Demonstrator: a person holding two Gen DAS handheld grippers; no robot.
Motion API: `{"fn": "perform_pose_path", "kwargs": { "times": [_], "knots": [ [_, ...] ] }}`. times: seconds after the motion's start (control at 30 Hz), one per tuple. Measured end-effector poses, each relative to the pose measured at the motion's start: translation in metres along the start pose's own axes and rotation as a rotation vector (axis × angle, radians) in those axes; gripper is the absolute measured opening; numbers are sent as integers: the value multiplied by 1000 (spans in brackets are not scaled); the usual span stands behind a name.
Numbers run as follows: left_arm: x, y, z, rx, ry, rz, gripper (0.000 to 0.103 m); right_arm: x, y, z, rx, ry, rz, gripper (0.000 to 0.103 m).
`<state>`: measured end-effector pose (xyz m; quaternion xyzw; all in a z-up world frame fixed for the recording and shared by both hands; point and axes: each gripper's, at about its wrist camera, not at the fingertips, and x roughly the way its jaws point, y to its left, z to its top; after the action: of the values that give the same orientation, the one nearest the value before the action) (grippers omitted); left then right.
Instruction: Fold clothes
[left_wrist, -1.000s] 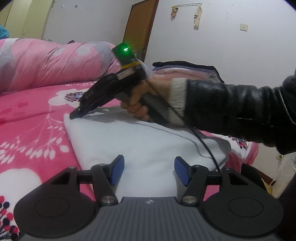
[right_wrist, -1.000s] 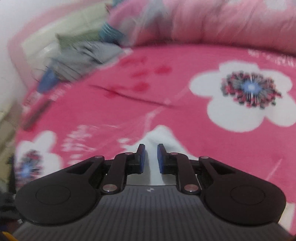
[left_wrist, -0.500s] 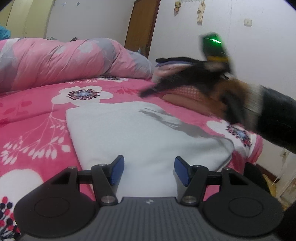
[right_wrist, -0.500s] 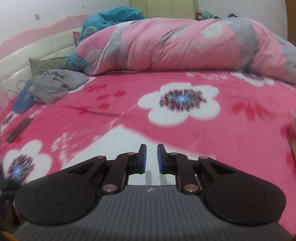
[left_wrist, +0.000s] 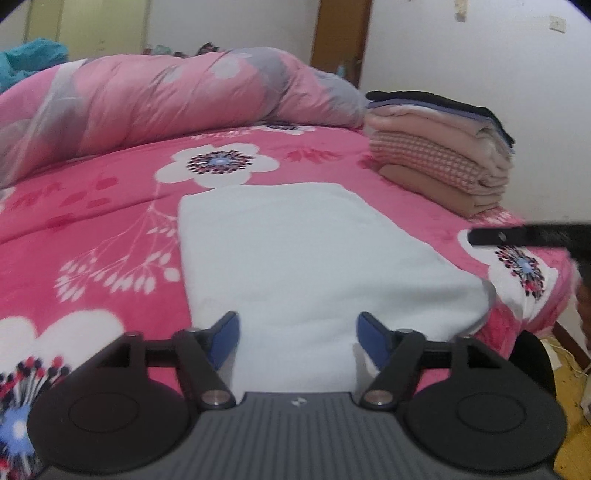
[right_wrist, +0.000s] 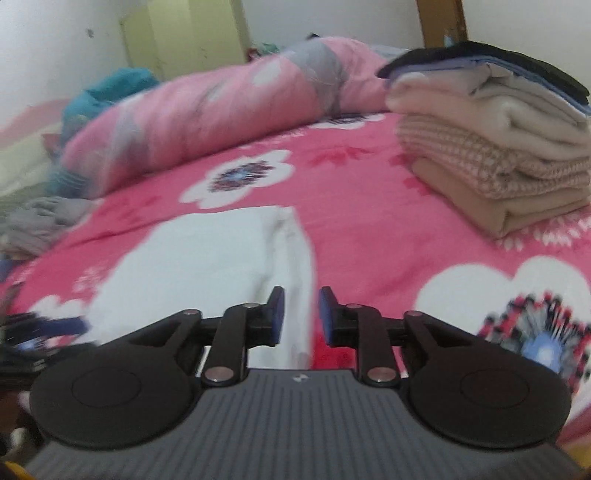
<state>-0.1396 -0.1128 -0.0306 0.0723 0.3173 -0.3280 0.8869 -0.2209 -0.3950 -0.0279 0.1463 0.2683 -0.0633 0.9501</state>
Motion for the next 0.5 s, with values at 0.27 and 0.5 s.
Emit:
{"fn": "perform_pose_path", "kwargs": {
  "times": [0.27,0.5],
  "knots": [
    [-17,-9,1,-58,41,112,89,-11,23,-21,24,0,47,58],
    [-21,-7,0,-109,82,178,90,-21,30,-25,-7,-7,33,66]
  ]
}}
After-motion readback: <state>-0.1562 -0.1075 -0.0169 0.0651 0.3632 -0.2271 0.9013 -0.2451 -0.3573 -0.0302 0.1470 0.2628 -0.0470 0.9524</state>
